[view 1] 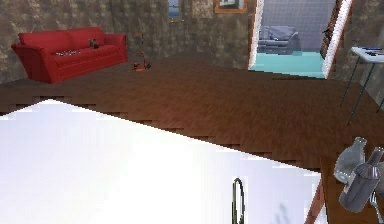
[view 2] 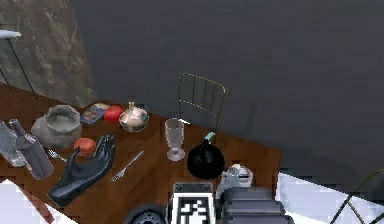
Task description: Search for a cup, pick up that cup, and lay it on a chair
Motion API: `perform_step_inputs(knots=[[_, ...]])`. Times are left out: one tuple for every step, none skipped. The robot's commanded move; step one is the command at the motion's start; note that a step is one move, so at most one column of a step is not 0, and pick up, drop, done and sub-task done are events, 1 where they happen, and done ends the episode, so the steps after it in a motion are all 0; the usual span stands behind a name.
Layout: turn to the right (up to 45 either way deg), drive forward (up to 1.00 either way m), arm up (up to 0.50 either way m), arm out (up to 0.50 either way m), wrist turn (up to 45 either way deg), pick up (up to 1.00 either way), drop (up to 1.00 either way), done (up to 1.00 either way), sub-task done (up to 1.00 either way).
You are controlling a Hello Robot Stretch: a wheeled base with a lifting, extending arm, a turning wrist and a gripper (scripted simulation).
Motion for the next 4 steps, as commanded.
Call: perform_step_inputs(knots=[[0.0,0.00,0.00,0.50,0.0,0.00,0.00,0.00,0.00],[0.0,0.00,0.00,0.00,45.0,0.00,0.00,0.00,0.00],[0.0,0.00,0.00,0.00,45.0,0.00,0.00,0.00,0.00],[0.0,0.00,0.00,0.00,45.0,0.00,0.00,0.00,0.00]])
